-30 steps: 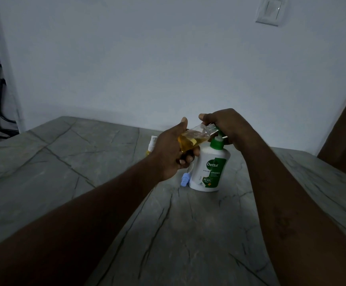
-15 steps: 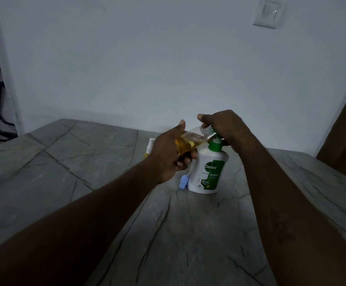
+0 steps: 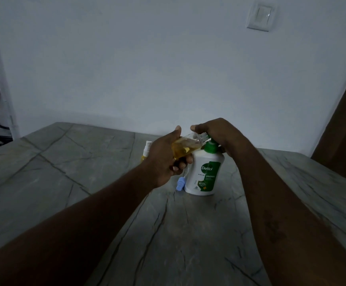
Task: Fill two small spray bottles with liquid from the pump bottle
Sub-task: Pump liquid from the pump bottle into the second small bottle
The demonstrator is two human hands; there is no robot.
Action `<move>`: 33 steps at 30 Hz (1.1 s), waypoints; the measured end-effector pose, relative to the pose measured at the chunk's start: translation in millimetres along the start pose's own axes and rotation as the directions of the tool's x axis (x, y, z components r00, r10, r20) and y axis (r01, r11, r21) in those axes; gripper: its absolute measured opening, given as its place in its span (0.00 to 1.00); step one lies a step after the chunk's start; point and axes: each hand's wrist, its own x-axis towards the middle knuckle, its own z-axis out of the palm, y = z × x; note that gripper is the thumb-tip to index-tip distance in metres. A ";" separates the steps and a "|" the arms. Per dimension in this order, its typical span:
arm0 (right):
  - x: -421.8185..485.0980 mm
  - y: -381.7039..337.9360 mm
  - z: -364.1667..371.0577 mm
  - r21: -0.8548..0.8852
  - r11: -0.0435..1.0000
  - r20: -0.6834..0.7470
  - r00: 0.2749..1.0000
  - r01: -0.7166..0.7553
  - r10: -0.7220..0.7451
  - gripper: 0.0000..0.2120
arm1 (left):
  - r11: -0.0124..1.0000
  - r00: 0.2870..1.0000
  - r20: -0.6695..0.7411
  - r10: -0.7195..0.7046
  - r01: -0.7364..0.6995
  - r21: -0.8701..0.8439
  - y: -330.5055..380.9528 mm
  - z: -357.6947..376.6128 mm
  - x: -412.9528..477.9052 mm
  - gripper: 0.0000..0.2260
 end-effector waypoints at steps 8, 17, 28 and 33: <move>1.8 -5.0 -6.3 -0.085 0.990 -0.086 0.989 0.109 -0.117 0.18 | 0.998 0.997 -0.036 0.064 -0.064 -0.026 3.0 2.4 0.9 0.30; 3.4 -3.0 -3.7 -0.003 0.998 -0.056 0.997 0.059 -0.060 0.14 | 0.999 0.999 -0.012 0.032 -0.032 -0.020 1.5 2.0 0.6 0.26; 5.2 1.8 0.0 -0.043 0.999 -0.088 0.996 0.031 -0.035 0.22 | 1.000 1.000 -0.009 0.016 -0.016 -0.002 -2.5 -0.9 3.2 0.26; 3.0 -2.3 -5.9 -0.054 0.993 -0.103 0.989 0.105 -0.110 0.19 | 0.999 1.000 0.002 0.030 -0.030 -0.026 1.1 0.9 1.8 0.26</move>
